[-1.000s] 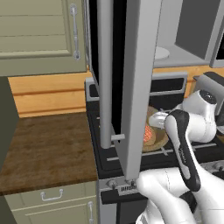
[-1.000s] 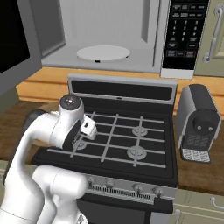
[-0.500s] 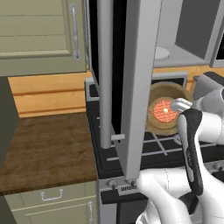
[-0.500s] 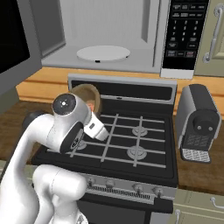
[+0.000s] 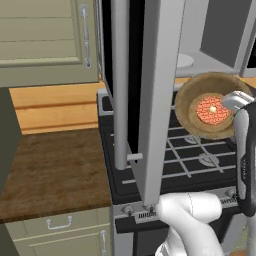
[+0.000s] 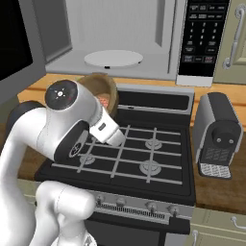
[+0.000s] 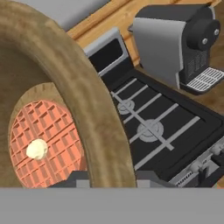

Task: Open the microwave, place the bowl with waffle inside the microwave, then close the microwave door and turn it on.

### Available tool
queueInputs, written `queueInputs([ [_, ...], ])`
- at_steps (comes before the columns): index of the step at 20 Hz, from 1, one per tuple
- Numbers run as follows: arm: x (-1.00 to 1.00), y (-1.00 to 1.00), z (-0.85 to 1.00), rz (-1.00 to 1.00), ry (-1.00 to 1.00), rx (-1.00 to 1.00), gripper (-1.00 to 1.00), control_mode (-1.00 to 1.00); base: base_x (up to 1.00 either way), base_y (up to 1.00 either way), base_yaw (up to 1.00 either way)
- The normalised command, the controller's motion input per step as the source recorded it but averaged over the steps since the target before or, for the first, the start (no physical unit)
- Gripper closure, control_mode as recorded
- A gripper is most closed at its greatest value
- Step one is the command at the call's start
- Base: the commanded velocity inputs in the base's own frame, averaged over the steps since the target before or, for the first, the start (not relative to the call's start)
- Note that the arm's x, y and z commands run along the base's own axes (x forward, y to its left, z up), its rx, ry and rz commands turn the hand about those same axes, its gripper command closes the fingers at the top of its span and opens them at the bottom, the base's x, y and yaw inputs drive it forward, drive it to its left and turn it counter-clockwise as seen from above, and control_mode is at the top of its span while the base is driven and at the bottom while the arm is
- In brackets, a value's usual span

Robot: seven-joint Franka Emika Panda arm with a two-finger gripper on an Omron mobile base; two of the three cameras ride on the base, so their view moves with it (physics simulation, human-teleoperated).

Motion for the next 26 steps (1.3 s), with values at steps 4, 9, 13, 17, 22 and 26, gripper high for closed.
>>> queueInputs([
  [4,-0.29,-0.07,0.96,0.01,0.02,0.21,1.00,-1.00,0.00,0.00,0.00],
  [9,-0.06,0.12,0.66,-0.01,0.02,0.17,1.00,-1.00,0.00,0.00,0.00],
  [13,0.02,0.22,0.06,-0.11,0.00,0.17,1.00,-1.00,0.00,0.00,0.00],
  [17,0.16,0.36,0.00,-0.14,0.00,0.17,1.00,-1.00,0.00,0.00,0.00],
  [22,0.07,0.19,0.09,-0.19,0.00,0.22,1.00,-1.00,0.00,0.00,0.00],
  [26,0.20,0.33,0.06,-0.31,-0.05,0.16,1.00,-1.00,0.00,0.00,0.00],
])
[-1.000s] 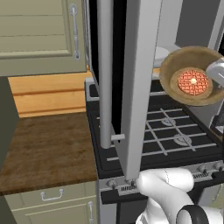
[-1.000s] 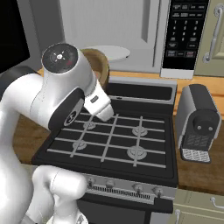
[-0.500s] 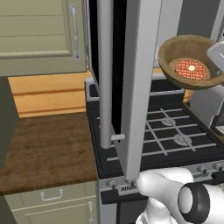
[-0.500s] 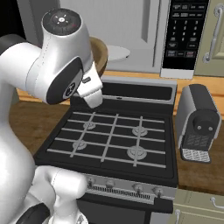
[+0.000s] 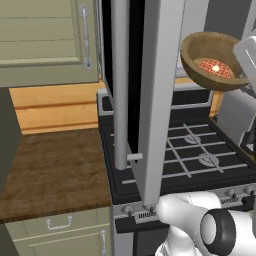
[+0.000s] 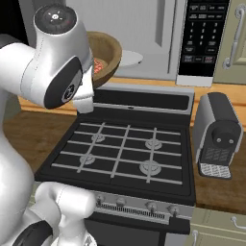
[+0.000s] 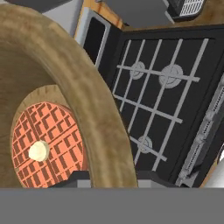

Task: Open the microwave, place the bowl with waffle inside the microwave, then close the microwave door and turn it on.

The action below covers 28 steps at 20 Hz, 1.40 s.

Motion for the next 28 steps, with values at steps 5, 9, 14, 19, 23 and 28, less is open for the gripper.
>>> queueInputs([
  [5,0.52,0.34,0.02,-0.10,0.00,0.06,1.00,-1.00,0.00,0.00,0.00],
  [9,0.69,0.13,0.00,0.00,0.00,0.01,1.00,-1.00,0.00,0.00,0.00],
  [14,0.67,0.00,0.03,0.04,0.02,0.04,1.00,-1.00,0.00,0.00,0.00],
  [19,0.66,0.00,0.08,0.00,0.08,0.00,1.00,-1.00,0.00,0.00,0.00],
  [23,0.80,0.00,0.11,0.00,0.16,0.00,1.00,-1.00,0.00,0.00,0.00],
  [28,0.93,0.00,0.00,0.00,0.15,0.00,1.00,-1.00,0.00,0.00,0.00],
])
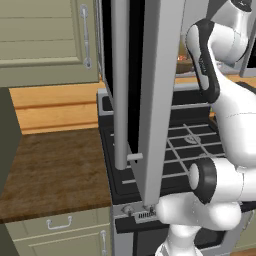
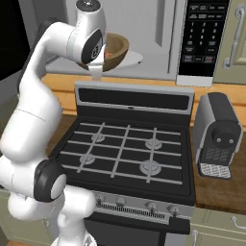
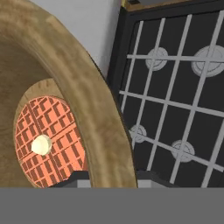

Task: Open the microwave, place the bowl with waffle inside the microwave, then close the microwave door and turn it on.

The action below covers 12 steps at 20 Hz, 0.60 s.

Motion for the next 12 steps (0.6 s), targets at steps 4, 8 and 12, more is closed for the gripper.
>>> queueInputs([
  [4,0.97,0.00,0.00,0.00,0.01,0.02,1.00,-1.00,0.00,0.00,0.00],
  [8,0.91,0.00,0.01,0.00,0.00,0.04,1.00,-1.00,0.00,0.00,0.00],
  [12,0.85,-0.03,0.00,0.00,0.00,0.02,1.00,-1.00,0.00,0.00,0.00],
])
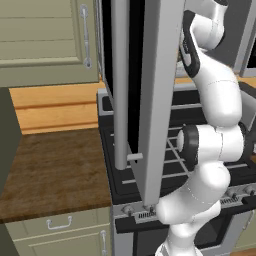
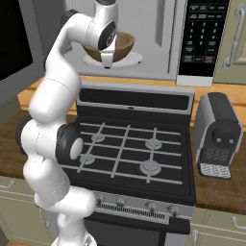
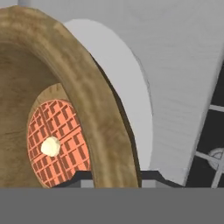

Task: Open the microwave, place the bowl with waffle inside the microwave, then close the microwave door and turn it on.

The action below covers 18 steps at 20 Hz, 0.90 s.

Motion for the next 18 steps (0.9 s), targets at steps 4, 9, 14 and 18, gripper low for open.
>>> queueInputs([
  [4,0.79,-0.01,0.00,0.00,0.00,0.02,1.00,-1.00,0.00,0.00,0.00],
  [9,0.57,0.00,-0.04,0.00,-0.01,0.03,-1.00,-1.00,0.00,0.00,0.00],
  [14,0.04,-0.20,-0.07,0.00,-0.16,0.08,-1.00,-1.00,0.00,0.00,0.00],
  [18,-0.16,-0.28,-0.13,0.00,-0.40,0.18,-1.00,-1.00,0.00,0.00,0.00],
])
